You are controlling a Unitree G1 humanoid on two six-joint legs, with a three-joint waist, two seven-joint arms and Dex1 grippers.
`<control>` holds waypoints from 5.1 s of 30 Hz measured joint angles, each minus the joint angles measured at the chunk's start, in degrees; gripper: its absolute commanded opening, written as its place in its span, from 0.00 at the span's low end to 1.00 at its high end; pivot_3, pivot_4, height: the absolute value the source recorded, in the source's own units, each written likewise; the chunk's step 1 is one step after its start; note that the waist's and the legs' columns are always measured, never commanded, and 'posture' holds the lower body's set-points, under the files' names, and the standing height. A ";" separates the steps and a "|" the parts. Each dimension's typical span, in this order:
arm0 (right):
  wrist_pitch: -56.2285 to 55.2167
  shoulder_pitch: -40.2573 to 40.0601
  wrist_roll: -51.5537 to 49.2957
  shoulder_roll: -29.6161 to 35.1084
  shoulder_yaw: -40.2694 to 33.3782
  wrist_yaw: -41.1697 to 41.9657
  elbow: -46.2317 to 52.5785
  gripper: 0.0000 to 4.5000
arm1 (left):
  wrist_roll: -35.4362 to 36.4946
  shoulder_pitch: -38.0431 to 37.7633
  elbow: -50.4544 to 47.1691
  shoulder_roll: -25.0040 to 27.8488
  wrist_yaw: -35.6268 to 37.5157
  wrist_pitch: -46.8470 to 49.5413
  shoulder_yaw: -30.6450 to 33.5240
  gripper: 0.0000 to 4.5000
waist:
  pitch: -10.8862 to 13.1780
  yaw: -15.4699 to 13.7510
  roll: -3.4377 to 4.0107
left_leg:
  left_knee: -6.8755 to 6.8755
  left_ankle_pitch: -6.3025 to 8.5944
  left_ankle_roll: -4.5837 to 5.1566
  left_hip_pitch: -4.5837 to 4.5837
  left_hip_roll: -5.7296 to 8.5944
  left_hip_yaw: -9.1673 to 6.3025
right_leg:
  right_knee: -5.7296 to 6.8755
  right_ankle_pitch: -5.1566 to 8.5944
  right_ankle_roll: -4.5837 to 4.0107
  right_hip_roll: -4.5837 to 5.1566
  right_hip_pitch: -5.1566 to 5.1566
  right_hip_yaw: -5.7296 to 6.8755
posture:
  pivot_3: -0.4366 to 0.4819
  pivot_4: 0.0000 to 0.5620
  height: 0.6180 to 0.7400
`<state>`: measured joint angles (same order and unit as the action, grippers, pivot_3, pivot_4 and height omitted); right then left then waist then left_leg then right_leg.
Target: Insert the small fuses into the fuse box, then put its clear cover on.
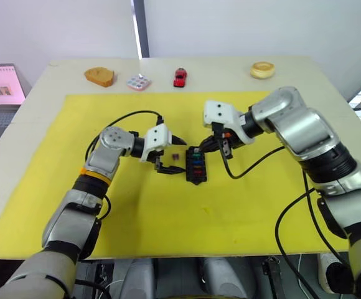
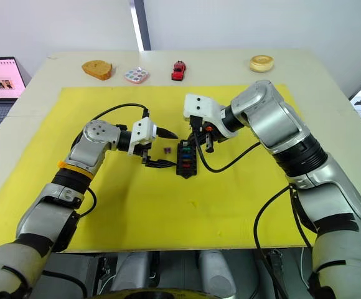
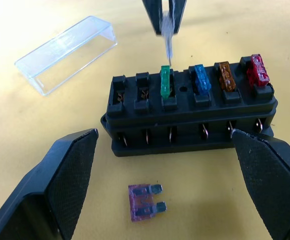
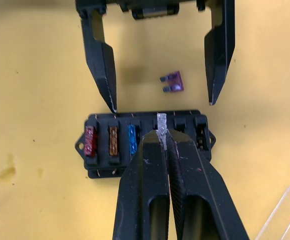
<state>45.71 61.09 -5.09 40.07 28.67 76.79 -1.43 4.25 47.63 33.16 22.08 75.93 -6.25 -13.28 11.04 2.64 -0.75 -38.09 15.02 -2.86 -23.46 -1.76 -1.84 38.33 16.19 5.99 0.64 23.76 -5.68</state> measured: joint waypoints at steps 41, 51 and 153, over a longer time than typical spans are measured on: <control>-7.30 0.81 7.29 -3.52 1.98 -0.64 -6.05 0.01 | 0.00 -0.40 -0.64 -0.09 -0.68 0.78 0.00 1.00 | 0.00 -0.06 0.00 | 0.00 0.00 0.00 0.00 0.00 0.01 | 0.00 0.00 0.00 0.02 0.00 0.00 | 0.48 0.27 1.00; -7.02 0.81 7.84 -3.61 2.51 -0.49 -6.66 0.01 | 0.00 -0.40 -0.64 0.20 -0.83 0.77 0.01 1.00 | 0.00 -0.06 0.00 | 0.00 0.00 0.00 0.00 0.00 0.01 | 0.00 0.00 0.00 0.01 0.00 0.00 | 0.48 0.27 1.00; -4.53 -0.46 5.32 -4.86 -2.91 -1.47 -3.66 0.01 | -0.01 -0.40 -0.62 0.33 -1.13 0.38 0.00 1.00 | 0.00 -0.07 0.00 | 0.00 0.00 0.00 0.03 0.00 0.00 | 0.00 0.00 0.00 0.01 -0.04 0.00 | 0.48 0.27 1.00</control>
<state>41.18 60.63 0.23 35.21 25.76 75.32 -5.09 4.24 47.23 32.53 22.41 74.80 -5.88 -13.28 11.04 2.56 -0.75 -38.10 15.02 -2.86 -23.43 -1.76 -1.84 38.33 16.19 5.99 0.65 23.72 -5.68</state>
